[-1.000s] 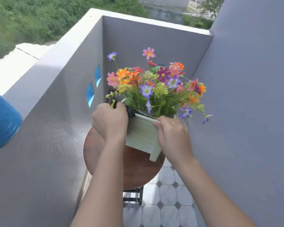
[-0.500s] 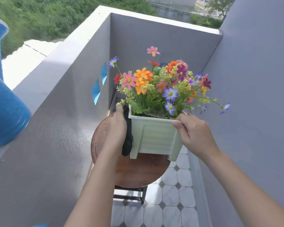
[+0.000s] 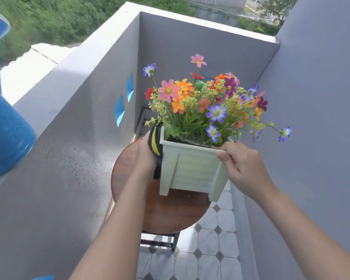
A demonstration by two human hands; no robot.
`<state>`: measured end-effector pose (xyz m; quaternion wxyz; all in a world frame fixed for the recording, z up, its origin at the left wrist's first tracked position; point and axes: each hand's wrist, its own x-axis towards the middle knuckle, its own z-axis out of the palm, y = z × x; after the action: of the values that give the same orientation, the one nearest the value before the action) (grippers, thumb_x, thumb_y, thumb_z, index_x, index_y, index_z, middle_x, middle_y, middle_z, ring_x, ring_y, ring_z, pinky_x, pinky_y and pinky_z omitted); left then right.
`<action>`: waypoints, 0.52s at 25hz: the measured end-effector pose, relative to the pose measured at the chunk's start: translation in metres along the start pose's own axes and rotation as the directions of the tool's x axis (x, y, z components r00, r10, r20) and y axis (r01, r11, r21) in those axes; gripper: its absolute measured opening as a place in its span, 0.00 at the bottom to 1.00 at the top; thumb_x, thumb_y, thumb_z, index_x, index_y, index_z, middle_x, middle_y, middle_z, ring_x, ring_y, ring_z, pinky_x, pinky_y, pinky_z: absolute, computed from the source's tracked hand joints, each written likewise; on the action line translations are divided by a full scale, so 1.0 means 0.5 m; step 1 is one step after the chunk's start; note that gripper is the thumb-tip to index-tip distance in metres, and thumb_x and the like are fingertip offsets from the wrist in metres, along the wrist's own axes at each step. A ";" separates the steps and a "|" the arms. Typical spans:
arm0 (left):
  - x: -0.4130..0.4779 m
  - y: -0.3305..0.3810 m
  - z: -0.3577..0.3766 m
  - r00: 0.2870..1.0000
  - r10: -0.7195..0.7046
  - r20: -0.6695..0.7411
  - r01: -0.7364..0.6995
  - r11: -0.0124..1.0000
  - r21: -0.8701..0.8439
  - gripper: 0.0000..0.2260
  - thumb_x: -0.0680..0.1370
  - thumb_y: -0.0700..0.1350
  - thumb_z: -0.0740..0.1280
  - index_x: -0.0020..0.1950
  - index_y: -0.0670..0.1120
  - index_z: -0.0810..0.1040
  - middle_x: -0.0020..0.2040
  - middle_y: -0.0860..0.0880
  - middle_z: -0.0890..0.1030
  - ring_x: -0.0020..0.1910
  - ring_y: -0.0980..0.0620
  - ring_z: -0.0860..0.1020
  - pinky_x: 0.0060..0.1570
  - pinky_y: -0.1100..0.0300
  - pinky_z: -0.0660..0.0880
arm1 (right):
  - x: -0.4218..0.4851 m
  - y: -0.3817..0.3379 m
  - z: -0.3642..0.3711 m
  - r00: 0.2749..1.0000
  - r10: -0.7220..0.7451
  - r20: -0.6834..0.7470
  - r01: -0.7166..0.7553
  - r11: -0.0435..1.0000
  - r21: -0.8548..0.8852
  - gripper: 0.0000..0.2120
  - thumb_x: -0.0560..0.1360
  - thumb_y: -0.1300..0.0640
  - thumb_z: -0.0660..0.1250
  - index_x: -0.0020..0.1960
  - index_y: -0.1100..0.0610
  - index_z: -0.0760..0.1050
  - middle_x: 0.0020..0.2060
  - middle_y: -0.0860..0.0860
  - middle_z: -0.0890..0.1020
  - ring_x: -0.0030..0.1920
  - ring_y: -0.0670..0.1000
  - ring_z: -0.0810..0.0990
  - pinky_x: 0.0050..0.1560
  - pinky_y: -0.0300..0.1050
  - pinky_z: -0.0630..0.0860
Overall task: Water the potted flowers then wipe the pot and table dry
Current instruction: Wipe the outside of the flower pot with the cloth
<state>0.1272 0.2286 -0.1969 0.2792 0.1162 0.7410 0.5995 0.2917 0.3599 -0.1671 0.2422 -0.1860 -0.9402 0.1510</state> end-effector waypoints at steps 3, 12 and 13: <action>0.021 -0.023 0.010 0.984 -0.168 0.053 0.170 0.985 -0.040 0.10 0.80 0.43 0.59 0.59 0.44 0.76 0.46 0.48 0.76 0.44 0.51 0.75 0.49 0.54 0.77 | -0.001 -0.012 0.001 0.999 -0.012 -0.041 0.012 1.000 -0.007 0.16 0.76 0.50 0.54 0.35 0.58 0.70 0.27 0.36 0.60 0.34 0.41 0.59 0.37 0.31 0.56; -0.026 -0.029 -0.010 0.946 -0.323 -0.024 0.313 0.931 -0.189 0.11 0.78 0.47 0.61 0.37 0.46 0.74 0.36 0.45 0.74 0.29 0.51 0.69 0.34 0.60 0.68 | 0.016 -0.020 -0.006 1.000 0.009 0.001 -0.009 0.998 -0.055 0.19 0.76 0.46 0.52 0.36 0.57 0.71 0.27 0.39 0.61 0.34 0.49 0.65 0.30 0.41 0.58; -0.027 -0.025 -0.012 0.952 -0.298 -0.072 0.281 0.941 -0.190 0.12 0.76 0.51 0.63 0.34 0.48 0.73 0.32 0.47 0.73 0.27 0.51 0.68 0.34 0.59 0.69 | 0.016 -0.021 -0.006 1.000 0.008 0.009 -0.007 0.999 -0.051 0.19 0.76 0.46 0.52 0.36 0.57 0.71 0.27 0.38 0.61 0.34 0.49 0.65 0.31 0.41 0.58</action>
<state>0.1368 0.2135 -0.2046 0.3362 -0.0496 0.7068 0.6205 0.2838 0.3548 -0.1575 0.2324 -0.1949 -0.9442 0.1287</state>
